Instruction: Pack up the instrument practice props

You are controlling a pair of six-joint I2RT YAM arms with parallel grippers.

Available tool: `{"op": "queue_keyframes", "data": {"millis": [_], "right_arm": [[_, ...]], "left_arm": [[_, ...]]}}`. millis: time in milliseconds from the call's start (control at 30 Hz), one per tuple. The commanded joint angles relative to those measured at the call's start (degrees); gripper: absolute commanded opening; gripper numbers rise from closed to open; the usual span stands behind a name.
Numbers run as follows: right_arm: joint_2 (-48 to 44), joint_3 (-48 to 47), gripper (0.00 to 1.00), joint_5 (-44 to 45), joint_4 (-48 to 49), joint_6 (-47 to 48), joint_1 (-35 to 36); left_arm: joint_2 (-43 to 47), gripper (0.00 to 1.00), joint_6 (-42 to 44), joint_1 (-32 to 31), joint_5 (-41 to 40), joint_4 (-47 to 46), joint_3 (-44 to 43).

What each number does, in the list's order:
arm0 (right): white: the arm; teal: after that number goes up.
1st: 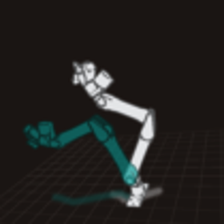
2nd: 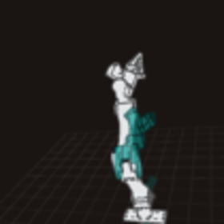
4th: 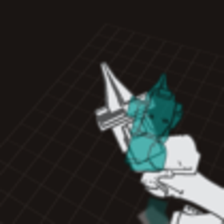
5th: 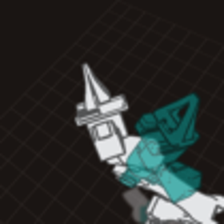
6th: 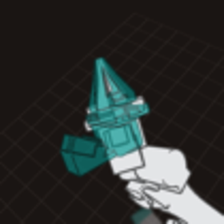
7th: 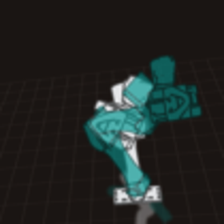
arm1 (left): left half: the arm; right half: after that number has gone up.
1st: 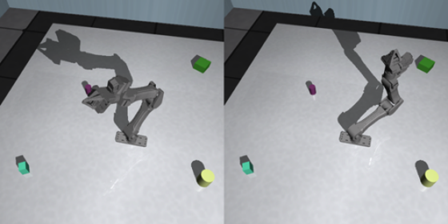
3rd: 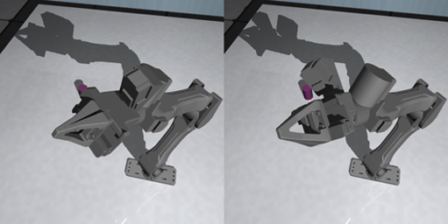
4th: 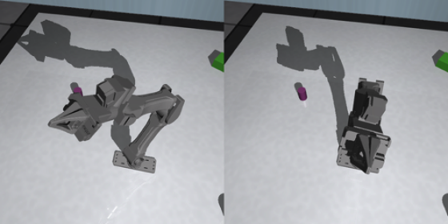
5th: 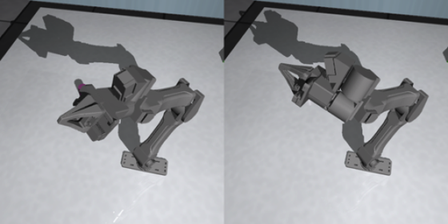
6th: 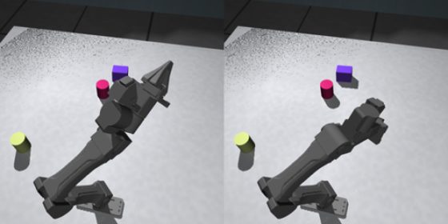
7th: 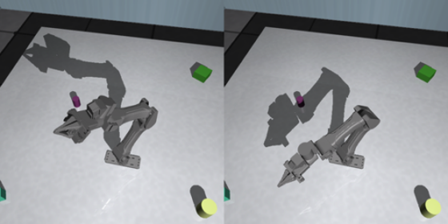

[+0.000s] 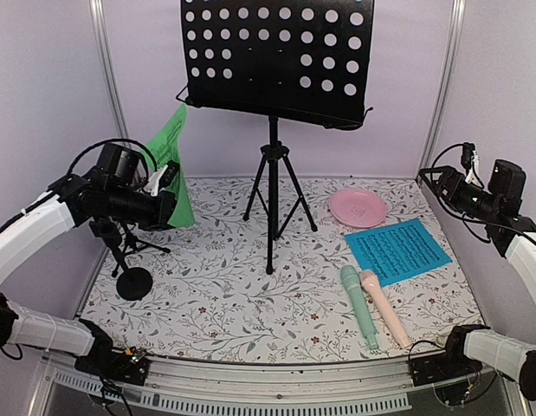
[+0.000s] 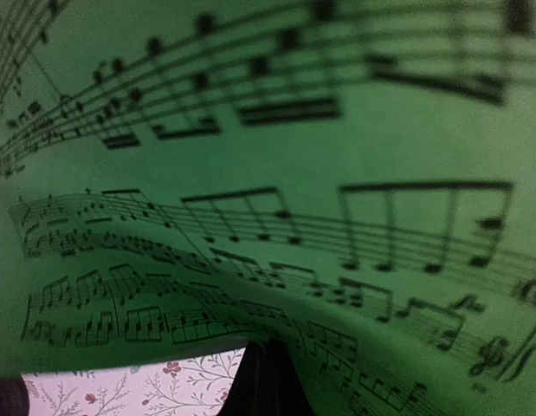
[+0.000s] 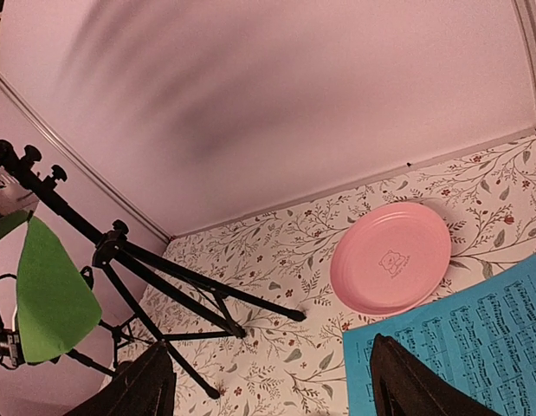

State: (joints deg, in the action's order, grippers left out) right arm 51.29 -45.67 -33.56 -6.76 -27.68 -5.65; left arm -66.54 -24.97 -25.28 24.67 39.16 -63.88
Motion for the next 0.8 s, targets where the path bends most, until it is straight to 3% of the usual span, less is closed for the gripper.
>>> {"op": "queue_keyframes", "data": {"millis": [0, 333, 600, 767], "right_arm": [[-0.7, 1.1, 0.79, -1.3, 3.5, -1.1, -0.1], [0.8, 2.4, 0.8, -9.5, 12.0, -4.6, 1.2], [3.1, -2.0, 0.81, -7.1, 13.7, 5.6, 14.5], [5.2, -3.6, 0.81, -5.4, 14.6, 12.5, 21.4]], "left_arm": [[-2.3, 0.0, -2.7, -7.5, -6.8, 2.9, 0.9], [-11.6, 0.0, -2.8, -22.7, -11.6, 2.3, 2.6], [-22.5, 0.0, 1.0, -30.7, -23.7, 8.8, 3.0], [-26.2, 0.0, -1.4, -33.3, -33.8, 10.3, 4.7]]}}
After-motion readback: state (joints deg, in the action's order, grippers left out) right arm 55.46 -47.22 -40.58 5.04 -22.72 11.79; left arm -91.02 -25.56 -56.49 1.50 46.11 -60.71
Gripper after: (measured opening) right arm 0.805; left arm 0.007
